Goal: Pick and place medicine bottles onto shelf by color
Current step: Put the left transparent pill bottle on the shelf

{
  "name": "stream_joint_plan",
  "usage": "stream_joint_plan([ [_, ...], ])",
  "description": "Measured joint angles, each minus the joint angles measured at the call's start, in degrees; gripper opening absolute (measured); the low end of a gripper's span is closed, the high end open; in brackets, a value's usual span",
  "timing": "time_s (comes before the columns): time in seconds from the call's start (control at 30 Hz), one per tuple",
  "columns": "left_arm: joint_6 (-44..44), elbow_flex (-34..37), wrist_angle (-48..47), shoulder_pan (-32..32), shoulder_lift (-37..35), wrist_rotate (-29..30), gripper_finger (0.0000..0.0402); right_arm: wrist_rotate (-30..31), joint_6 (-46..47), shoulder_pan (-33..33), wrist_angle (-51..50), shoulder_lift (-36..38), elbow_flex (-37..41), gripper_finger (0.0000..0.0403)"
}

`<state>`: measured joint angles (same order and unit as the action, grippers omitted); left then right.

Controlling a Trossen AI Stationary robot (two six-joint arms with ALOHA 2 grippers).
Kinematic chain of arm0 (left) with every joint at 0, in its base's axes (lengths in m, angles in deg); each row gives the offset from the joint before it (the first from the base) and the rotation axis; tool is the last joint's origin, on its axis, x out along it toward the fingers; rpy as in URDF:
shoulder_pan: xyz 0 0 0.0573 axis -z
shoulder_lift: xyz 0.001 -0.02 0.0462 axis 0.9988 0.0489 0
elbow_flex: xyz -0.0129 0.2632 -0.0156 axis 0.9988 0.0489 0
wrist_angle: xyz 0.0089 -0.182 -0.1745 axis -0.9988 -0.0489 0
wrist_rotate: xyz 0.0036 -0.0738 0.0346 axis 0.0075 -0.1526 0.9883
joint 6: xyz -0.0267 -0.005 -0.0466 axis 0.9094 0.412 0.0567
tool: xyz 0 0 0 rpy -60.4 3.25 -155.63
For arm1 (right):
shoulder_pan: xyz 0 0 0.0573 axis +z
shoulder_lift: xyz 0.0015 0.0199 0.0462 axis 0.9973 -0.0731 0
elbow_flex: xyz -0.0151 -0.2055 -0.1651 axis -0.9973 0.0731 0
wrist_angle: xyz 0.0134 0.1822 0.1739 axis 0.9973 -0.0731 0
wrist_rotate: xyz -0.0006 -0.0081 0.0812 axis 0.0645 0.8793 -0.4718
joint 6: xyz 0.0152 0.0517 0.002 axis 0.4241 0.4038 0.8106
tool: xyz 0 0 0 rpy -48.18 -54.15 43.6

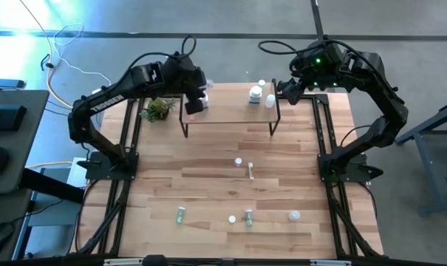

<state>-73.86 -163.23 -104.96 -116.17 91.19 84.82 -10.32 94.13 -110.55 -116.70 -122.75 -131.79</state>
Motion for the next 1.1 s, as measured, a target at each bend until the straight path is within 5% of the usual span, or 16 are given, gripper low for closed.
stream_joint_plan([
  [0.53,-1.53,-0.34,-5.64,1.15,6.07,-11.87,0.0137,2.2,5.99,0.01,0.0,0.0,0.02,0.0227],
  [1.1,-2.63,-0.28,-10.71,1.14,14.63,-11.66,0.0137,2.22,5.38,0.01,0.0,0.0,0.0,0.0227],
])
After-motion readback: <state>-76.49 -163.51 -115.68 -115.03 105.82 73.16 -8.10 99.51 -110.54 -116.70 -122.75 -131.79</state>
